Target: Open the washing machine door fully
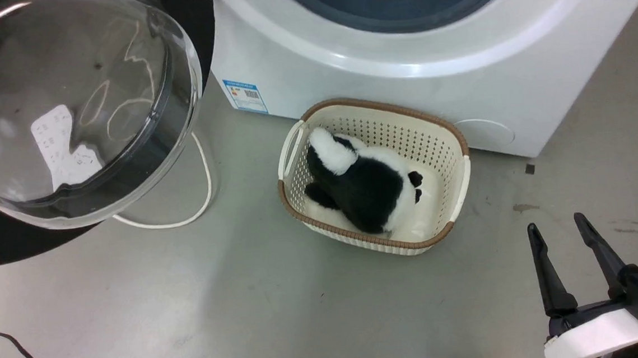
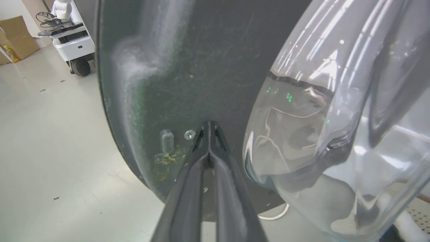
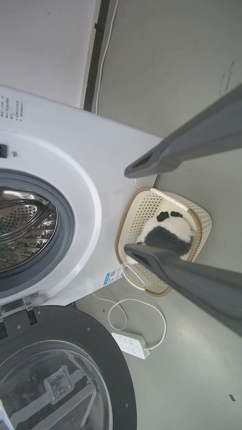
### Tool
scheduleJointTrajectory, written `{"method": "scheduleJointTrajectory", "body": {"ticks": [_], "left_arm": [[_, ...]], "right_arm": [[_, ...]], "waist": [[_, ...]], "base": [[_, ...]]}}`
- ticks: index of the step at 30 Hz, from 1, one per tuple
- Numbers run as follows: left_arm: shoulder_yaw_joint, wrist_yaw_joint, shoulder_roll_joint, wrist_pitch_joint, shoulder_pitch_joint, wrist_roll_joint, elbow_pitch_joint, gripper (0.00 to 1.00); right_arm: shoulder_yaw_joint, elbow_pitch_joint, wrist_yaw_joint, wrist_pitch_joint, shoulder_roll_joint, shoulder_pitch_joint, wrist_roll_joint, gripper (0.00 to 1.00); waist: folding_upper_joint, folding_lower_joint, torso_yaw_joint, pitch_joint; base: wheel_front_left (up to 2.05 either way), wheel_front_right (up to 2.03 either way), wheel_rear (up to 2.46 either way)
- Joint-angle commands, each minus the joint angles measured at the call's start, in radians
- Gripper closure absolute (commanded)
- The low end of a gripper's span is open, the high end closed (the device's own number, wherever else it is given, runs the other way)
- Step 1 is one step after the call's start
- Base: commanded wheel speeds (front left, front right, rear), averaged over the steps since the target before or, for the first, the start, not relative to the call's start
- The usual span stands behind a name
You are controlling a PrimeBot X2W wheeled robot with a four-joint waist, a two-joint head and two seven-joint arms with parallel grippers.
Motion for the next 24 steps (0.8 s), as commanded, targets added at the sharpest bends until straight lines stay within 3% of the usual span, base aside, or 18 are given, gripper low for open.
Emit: {"method": "scheduleJointTrajectory", "body": {"ticks": [1, 8, 18, 24], "left_arm": [[-0.008, -0.007, 0.011, -0.023, -0.010, 0.008, 0.009, 1.00], [-0.066, -0.032, -0.029, -0.106, 0.028, 0.062, -0.068, 1.00], [-0.107, 0.009, -0.209, -0.125, 0.270, 0.129, -0.486, 1.00], [-0.200, 0.017, -0.284, -0.125, 0.406, 0.173, -0.607, 1.00]], "right_arm": [[-0.003, -0.002, 0.001, -0.009, -0.002, -0.014, 0.002, 0.00], [-0.035, 0.017, 0.001, -0.044, 0.012, -0.010, 0.005, 0.00], [-0.056, 0.017, 0.001, -0.080, 0.028, -0.006, 0.004, 0.00], [-0.055, 0.011, 0.001, -0.080, 0.032, 0.023, 0.006, 0.00]], "waist": [[0.0000, -0.0001, -0.007, -0.014], [0.0000, -0.0001, -0.034, -0.097], [0.0000, -0.0001, -0.143, -0.232], [0.0000, -0.0001, -0.212, -0.291]], "base": [[0.00, 0.00, 0.00], [0.00, 0.00, 0.00], [0.00, 0.00, 0.00], [0.00, 0.00, 0.00]]}}
